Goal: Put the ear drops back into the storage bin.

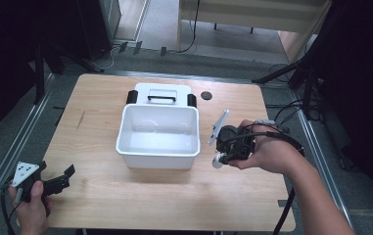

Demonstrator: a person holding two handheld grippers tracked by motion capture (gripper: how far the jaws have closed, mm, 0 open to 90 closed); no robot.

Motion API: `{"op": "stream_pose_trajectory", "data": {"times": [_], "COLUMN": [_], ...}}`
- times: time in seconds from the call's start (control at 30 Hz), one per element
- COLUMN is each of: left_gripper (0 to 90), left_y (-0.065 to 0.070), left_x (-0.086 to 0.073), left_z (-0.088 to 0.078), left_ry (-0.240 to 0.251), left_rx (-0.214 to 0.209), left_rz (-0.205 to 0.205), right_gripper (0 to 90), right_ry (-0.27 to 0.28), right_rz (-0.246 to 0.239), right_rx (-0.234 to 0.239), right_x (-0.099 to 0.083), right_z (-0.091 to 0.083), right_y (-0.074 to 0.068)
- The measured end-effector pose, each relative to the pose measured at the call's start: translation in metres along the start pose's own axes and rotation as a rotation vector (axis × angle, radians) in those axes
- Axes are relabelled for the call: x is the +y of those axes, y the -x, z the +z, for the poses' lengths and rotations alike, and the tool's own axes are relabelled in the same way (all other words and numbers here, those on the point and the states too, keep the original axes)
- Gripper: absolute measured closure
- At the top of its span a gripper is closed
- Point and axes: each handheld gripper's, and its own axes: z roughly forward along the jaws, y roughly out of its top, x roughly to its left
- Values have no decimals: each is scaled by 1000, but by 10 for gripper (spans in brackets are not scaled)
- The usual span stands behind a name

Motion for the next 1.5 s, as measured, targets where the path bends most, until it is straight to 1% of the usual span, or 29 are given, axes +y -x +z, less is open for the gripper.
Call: {"op": "stream_pose_trajectory", "data": {"times": [0.03,0.07,0.13,0.23,0.3,0.4,0.53,0.57,0.7,0.73,0.87,0.9,1.03,1.07,1.1,1.13,1.23,1.3,1.33,1.4,1.43,1.5], "left_gripper": [1,1,1,1,1,2,2,2,1,2,1,1,2,2,2,2,2,2,2,2,2,2], "left_y": [0,0,0,-1,-1,-1,-1,-1,-1,-1,-1,-1,-1,-1,-1,-1,-1,-1,0,0,0,-1], "left_x": [0,0,0,0,0,0,0,0,0,0,0,0,0,0,0,0,0,0,0,0,0,0], "left_z": [0,0,0,0,0,0,0,0,0,0,0,0,0,0,0,0,0,0,0,0,0,0], "left_ry": [0,1,-4,-4,-5,-4,-5,-5,-5,-6,-6,-6,-6,-6,-6,-6,-8,-10,-6,-6,-9,-8], "left_rx": [-1,-1,-5,-6,-6,-7,-8,-9,-9,-10,-11,-11,-13,-14,-14,-15,-16,-19,-19,-20,-21,-21], "left_rz": [1,0,1,1,1,1,1,2,2,2,2,2,2,2,2,1,4,5,4,5,5,5], "right_gripper": [722,722,723,723,723,723,723,723,723,723,723,723,723,723,722,723,722,722,722,722,722,722], "right_ry": [3,3,7,8,12,10,5,9,10,12,22,27,29,31,30,23,19,18,16,1,1,-13], "right_rz": [3,3,-5,-4,-15,-29,-28,-38,-39,-46,-53,-61,-63,-79,-73,-83,-80,-93,-91,-82,-93,-95], "right_rx": [-2,-2,-1,-5,8,8,14,17,14,15,16,10,13,19,17,20,20,28,29,37,36,41], "right_x": [4,4,11,15,19,26,34,38,44,49,56,59,68,71,73,77,80,83,84,86,87,89], "right_z": [-3,-3,-6,-9,-11,-14,-18,-19,-23,-25,-26,-26,-23,-21,-20,-17,-14,-10,-8,-4,-2,3], "right_y": [2,2,6,8,10,12,16,18,20,21,22,22,23,23,23,23,23,24,24,24,25,25]}}
